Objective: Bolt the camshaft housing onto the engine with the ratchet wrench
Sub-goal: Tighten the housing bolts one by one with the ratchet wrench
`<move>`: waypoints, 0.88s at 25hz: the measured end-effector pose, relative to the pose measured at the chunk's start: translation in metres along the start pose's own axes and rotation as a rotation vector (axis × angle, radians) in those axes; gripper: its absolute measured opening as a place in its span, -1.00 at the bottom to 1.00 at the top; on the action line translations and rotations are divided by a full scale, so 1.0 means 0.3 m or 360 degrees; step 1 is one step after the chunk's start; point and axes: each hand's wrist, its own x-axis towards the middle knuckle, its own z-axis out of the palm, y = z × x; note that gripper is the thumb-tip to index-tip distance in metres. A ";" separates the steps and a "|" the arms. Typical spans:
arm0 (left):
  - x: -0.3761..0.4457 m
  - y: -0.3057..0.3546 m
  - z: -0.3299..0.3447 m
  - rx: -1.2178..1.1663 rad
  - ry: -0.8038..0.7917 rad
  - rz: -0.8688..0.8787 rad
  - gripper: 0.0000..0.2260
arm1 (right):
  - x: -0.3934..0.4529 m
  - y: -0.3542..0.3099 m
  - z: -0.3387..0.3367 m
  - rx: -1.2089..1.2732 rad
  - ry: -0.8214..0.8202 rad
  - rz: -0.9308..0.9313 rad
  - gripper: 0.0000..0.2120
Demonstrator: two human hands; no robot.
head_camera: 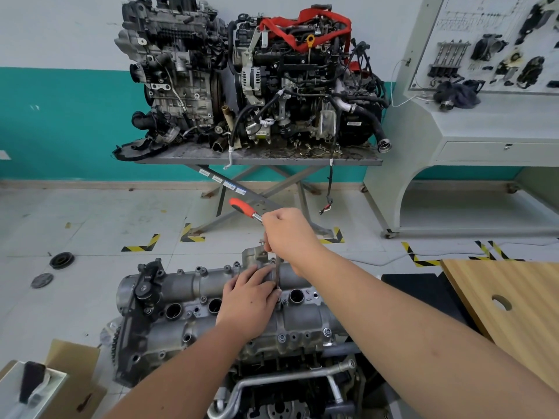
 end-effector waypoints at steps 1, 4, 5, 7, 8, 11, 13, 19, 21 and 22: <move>0.000 -0.001 0.001 0.0002 0.0003 0.0001 -0.62 | 0.001 0.000 0.001 -0.0044 0.0052 -0.0002 -0.76; -0.001 -0.001 0.001 0.0000 0.0009 0.0000 -0.62 | 0.001 -0.008 0.007 0.0191 0.0150 0.0187 -0.75; -0.001 0.000 0.001 -0.0002 0.0015 0.0007 -0.63 | -0.001 -0.015 0.010 0.0388 0.0181 0.0315 -0.77; -0.002 0.002 -0.002 0.0007 0.0013 0.0016 -0.64 | -0.005 -0.029 0.007 0.0790 0.0230 0.0543 -0.80; -0.002 0.002 -0.003 0.0020 0.0004 0.0018 -0.64 | -0.007 -0.030 0.004 0.0956 0.0220 0.0605 -0.82; -0.001 0.001 -0.002 0.0048 -0.0003 0.0027 -0.62 | -0.029 -0.010 0.001 0.1212 0.0099 0.0569 -0.88; 0.000 0.001 -0.004 0.0028 -0.0013 0.0021 -0.61 | -0.039 0.001 0.002 0.1098 0.0070 0.0499 -0.84; -0.001 0.004 -0.015 -0.0059 -0.0032 0.0011 -0.62 | -0.038 0.003 -0.008 0.0860 0.0083 0.0401 -0.72; -0.009 0.011 -0.024 -0.0042 0.0013 0.0044 -0.63 | -0.043 -0.001 -0.014 0.0865 0.0120 0.0385 -0.72; -0.014 0.018 -0.030 -0.0032 0.0048 0.0071 -0.64 | -0.046 -0.007 -0.020 0.0883 0.0135 0.0385 -0.73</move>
